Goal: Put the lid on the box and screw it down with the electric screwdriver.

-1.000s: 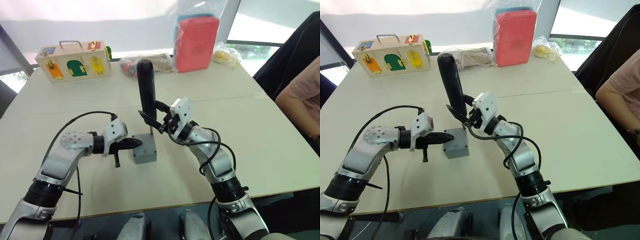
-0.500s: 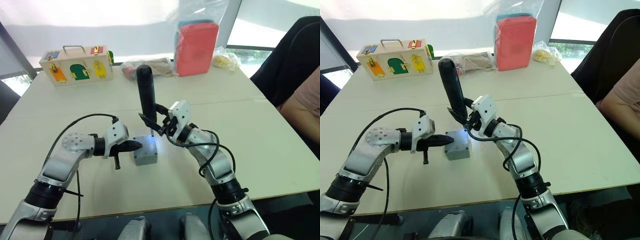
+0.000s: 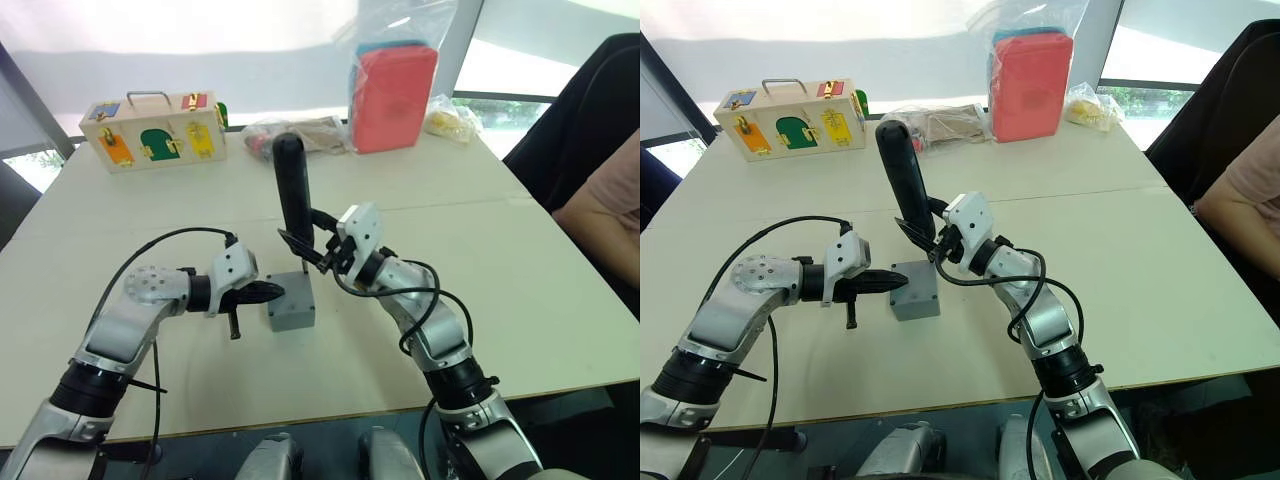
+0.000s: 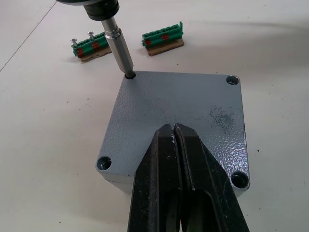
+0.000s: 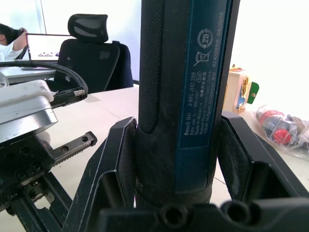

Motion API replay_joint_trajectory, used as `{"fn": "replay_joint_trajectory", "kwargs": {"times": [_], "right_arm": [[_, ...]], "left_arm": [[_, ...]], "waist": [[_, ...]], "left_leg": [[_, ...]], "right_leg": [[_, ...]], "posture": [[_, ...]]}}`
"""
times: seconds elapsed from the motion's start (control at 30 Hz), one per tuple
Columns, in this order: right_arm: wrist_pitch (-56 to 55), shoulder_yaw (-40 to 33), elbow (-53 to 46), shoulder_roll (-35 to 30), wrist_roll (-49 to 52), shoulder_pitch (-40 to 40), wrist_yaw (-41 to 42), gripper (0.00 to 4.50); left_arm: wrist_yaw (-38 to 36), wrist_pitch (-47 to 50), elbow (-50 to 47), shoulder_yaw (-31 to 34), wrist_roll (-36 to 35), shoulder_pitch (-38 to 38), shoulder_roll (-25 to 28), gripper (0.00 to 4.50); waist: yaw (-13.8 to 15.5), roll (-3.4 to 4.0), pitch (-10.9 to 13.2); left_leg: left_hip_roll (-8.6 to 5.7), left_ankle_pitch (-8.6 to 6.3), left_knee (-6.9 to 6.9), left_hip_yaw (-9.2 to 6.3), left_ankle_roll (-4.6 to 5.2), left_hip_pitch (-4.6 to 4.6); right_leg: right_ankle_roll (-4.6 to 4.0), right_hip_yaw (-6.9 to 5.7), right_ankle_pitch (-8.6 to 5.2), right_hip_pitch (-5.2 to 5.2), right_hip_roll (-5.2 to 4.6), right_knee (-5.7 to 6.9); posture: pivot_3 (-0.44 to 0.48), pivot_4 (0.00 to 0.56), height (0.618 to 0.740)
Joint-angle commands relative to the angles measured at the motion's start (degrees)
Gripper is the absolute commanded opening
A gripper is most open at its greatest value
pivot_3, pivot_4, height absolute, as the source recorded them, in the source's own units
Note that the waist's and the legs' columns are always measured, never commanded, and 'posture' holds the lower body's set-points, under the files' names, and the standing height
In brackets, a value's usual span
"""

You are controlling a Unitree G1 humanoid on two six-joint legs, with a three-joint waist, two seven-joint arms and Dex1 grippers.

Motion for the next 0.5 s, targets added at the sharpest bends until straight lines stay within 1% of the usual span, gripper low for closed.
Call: {"fn": "replay_joint_trajectory", "kwargs": {"times": [0.03, 0.17, 0.23, 0.33, 0.5], "right_arm": [[0.53, 0.31, 2.7, -1.46, -1.21, 1.9, 1.02, 1.9], [0.45, -1.54, 0.31, -1.16, 0.82, 0.7, 1.69, 1.9], [2.43, -2.82, -2.82, -1.17, 2.54, -0.85, 1.77, 1.9], [8.98, -6.12, -8.41, -0.01, 8.02, -4.05, 0.06, 1.9], [19.1, -10.91, -14.73, -1.45, 14.04, -10.34, -2.34, 1.9]], "left_arm": [[-0.59, 0.07, -0.46, -0.63, 0.5, 0.26, 0.35, 0.0], [-0.68, 0.46, -1.19, -0.31, 0.12, 0.36, 0.51, 0.0], [-0.8, 0.84, -1.85, 0.01, -0.23, 0.32, 0.75, 0.0], [-0.88, 1.26, -2.97, 0.7, -0.89, -0.01, 0.9, 0.0], [-0.18, 4.21, -5.44, 2.61, -3.71, -1.87, 0.14, 0.0]], "waist": [[0.01, 0.0, 0.0], [0.05, 0.02, 0.01], [0.05, 0.03, 0.03], [0.05, 0.04, 0.09], [-0.07, 0.16, 0.51]], "left_leg": [[0.0, 0.0, 0.0, 0.0, 0.0, 0.0], [0.0, 0.0, 0.0, 0.0, 0.0, 0.0], [0.0, 0.0, -0.02, 0.0, 0.0, -0.02], [-0.01, 0.01, -0.01, -0.01, -0.01, -0.29], [-0.01, 0.04, -0.02, -0.01, -0.07, -0.65]], "right_leg": [[0.0, 0.0, 0.0, 0.0, 0.0, 0.0], [0.0, 0.0, 0.0, 0.01, 0.0, -0.01], [0.0, 0.0, 0.0, -0.01, 0.0, -0.02], [0.0, 0.0, 0.01, -0.07, -0.01, 0.0], [-0.01, 0.01, 0.01, -0.48, -0.02, 0.03]], "posture": [[0.0, 0.15, 0.74], [0.0, 0.15, 0.74], [0.0, 0.15, 0.74], [0.0, 0.15, 0.74], [0.0, 0.15, 0.74]]}}
